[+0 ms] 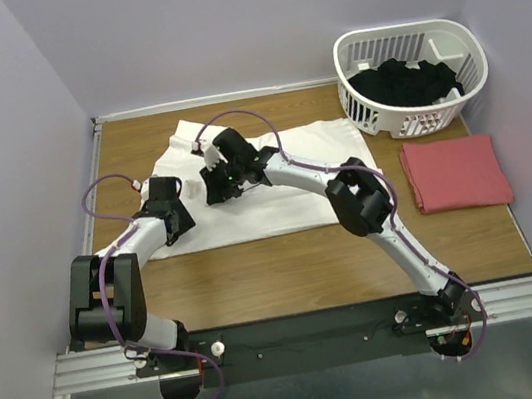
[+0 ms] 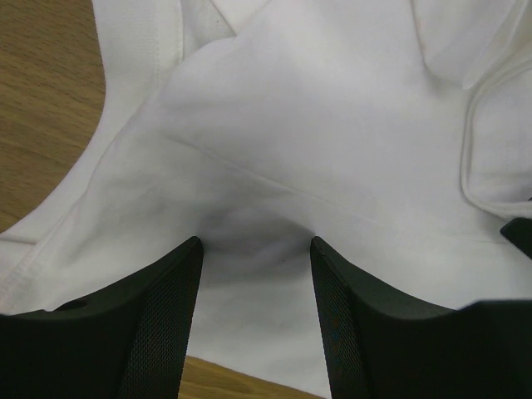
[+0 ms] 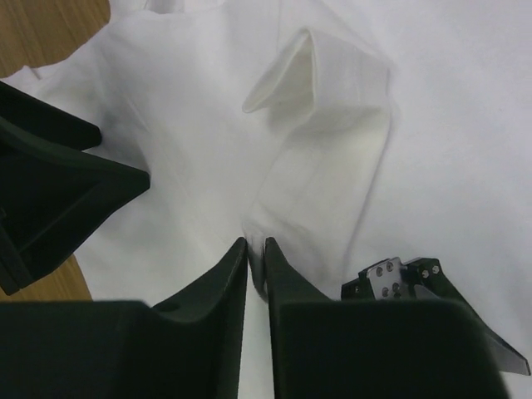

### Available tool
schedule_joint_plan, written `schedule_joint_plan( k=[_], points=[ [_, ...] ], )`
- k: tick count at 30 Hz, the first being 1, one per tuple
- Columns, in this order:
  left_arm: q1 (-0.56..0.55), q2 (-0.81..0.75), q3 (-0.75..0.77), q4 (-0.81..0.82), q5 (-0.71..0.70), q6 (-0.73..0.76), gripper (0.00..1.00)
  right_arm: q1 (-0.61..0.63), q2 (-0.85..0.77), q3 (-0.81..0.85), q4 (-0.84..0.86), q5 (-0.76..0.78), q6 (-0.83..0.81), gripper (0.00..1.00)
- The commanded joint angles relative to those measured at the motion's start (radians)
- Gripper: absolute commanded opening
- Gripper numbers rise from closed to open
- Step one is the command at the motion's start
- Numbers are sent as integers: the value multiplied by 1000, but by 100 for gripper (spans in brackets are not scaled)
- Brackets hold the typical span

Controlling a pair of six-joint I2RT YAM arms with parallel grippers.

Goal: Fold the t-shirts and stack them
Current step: Fold the tshirt

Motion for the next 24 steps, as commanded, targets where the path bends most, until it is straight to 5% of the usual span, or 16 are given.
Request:
schedule_joint_plan(
  k=[1,7,24],
  points=[
    [5,20,0,-30,23,-12,63,1,17,32,-6,48,13,19],
    [5,20,-1,-27,35,-5,62,-44,0,18,7,128,101,4],
    [5,25,-1,-27,45,1,62,-147,-81,-193,164,252,401,6]
  ],
)
